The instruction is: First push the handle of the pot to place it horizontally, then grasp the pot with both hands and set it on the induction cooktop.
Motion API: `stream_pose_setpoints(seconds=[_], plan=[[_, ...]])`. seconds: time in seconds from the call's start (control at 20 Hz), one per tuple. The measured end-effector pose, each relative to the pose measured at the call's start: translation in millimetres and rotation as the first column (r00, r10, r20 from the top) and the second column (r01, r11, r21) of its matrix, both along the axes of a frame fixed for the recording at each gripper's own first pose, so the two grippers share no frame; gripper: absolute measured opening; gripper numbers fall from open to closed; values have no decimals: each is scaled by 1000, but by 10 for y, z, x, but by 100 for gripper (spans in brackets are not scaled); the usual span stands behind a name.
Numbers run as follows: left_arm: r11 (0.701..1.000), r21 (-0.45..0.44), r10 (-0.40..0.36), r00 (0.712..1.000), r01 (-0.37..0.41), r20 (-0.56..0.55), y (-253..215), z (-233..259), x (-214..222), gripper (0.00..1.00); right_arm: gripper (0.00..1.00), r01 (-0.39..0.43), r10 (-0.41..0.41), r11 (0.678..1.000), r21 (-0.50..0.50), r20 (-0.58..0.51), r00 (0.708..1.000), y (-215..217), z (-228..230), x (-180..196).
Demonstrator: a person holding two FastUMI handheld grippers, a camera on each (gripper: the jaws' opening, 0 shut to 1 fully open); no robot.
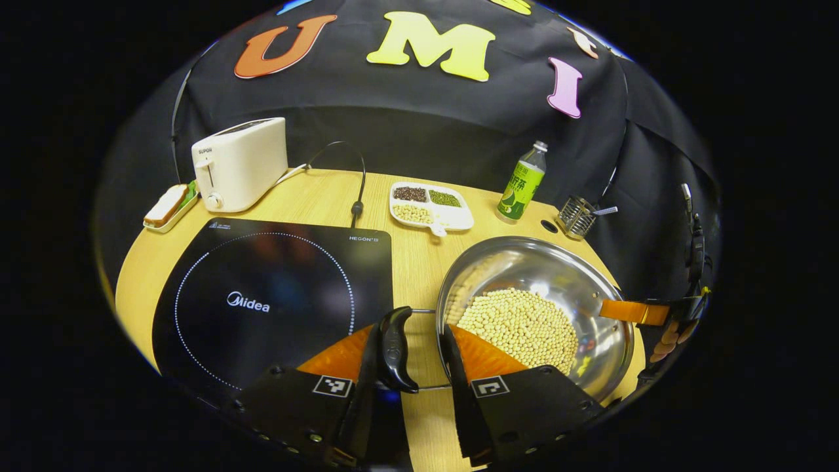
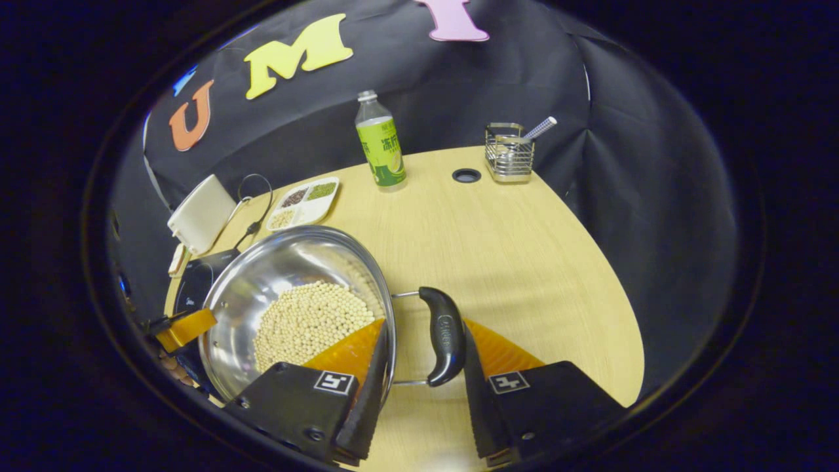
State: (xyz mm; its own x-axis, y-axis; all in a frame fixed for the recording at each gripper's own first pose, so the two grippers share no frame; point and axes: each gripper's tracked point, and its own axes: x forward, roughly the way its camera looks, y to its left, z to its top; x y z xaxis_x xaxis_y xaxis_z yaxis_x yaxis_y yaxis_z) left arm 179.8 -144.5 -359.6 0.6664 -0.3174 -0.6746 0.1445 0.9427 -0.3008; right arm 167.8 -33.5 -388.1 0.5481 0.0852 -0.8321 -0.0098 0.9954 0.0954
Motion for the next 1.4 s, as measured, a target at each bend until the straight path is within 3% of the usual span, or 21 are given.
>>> stream_pose_setpoints(seconds=[0.7,0.95,1.4], plan=[[1000,6,-26,997,26,67,329,696,-89,51,59,-14,14,1000,-7,81,997,271,754,-233],[999,21,-26,994,23,105,639,1009,-158,51,59,-32,32,999,-7,118,992,559,1113,-309],[996,48,62,982,-71,177,1454,1380,-183,51,59,-117,111,993,27,150,982,1384,1388,-230]])
